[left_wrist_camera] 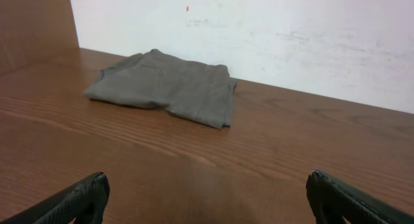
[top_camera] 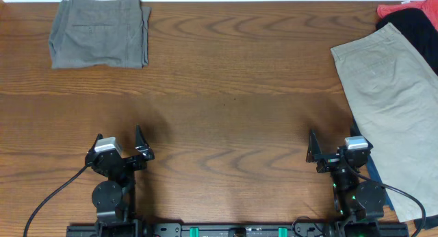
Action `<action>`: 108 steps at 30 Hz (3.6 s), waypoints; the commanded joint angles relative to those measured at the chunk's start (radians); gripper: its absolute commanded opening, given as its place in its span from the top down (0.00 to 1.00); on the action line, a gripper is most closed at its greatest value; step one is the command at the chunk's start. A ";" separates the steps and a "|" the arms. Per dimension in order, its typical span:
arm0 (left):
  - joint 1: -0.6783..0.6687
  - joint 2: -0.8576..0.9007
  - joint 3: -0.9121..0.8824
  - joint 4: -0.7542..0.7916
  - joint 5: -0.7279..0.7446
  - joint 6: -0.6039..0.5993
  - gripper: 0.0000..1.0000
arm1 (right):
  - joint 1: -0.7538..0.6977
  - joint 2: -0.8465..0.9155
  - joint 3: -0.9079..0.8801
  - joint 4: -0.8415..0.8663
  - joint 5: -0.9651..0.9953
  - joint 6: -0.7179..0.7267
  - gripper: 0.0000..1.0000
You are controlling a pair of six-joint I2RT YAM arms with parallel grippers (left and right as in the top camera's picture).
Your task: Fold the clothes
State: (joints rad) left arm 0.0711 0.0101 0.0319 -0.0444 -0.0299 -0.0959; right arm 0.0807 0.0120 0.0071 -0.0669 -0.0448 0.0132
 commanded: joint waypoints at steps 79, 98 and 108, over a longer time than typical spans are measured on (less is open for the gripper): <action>0.000 -0.005 -0.028 -0.024 -0.011 0.017 0.02 | 0.005 -0.005 -0.002 0.106 -0.864 0.843 0.01; 0.000 -0.005 -0.028 -0.024 -0.011 0.017 0.02 | 0.005 0.283 0.494 -0.062 -0.608 0.444 0.01; 0.000 -0.005 -0.028 -0.024 -0.011 0.017 0.02 | 0.005 0.960 1.180 -0.568 -0.084 0.139 0.01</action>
State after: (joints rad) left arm 0.0711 0.0101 0.0319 -0.0444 -0.0299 -0.0956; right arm 0.0807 0.8482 1.0508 -0.5797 -0.3809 0.2852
